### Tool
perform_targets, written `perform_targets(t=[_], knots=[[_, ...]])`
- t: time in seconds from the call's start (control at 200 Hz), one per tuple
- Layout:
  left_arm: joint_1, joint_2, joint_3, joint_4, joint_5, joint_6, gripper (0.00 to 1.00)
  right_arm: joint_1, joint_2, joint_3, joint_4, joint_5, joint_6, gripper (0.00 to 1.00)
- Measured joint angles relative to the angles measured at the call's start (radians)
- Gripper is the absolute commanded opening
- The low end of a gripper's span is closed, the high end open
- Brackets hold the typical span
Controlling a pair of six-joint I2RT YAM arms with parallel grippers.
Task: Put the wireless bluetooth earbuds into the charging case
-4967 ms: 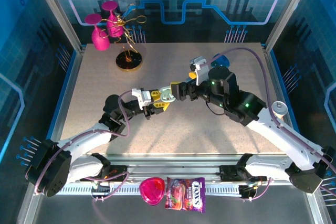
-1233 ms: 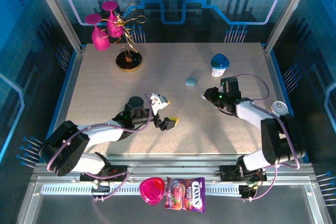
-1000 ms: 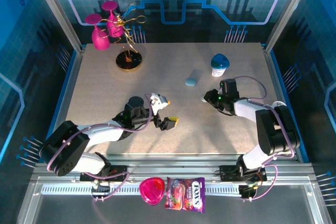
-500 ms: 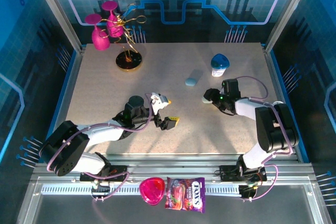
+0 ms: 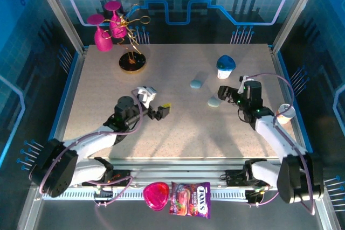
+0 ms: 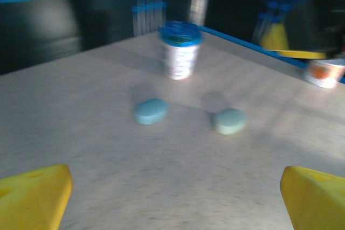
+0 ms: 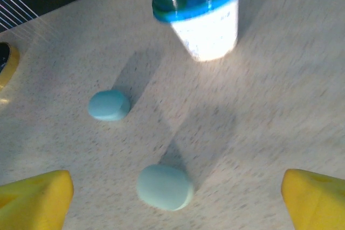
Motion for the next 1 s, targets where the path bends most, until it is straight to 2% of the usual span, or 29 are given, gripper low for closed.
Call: perform_targets(t=[0.155,0.43,0.645,0.835,1.001], knots=[[0.109,-0.089,-0.058,-0.038,-0.159,-0.009,0.99,0.004,-0.065,-0.084,0.077,0.072,-0.204,1.00],[0.221,-0.107,-0.099,-0.076,-0.331,0.006,0.99,0.005,0.056,-0.259,0.382,0.144,-0.404,1.00],[0.339,0.032,-0.157,-0.001,-0.336,0.007,0.99,-0.008,0.204,-0.288,0.599,0.153,-0.432,1.00],[0.390,0.126,-0.146,0.074,-0.293,0.001,0.99,-0.070,0.290,-0.273,0.730,0.084,-0.401,1.00],[0.434,0.243,-0.094,0.143,-0.248,-0.018,0.99,-0.075,0.422,-0.273,0.851,0.021,-0.391,1.00]])
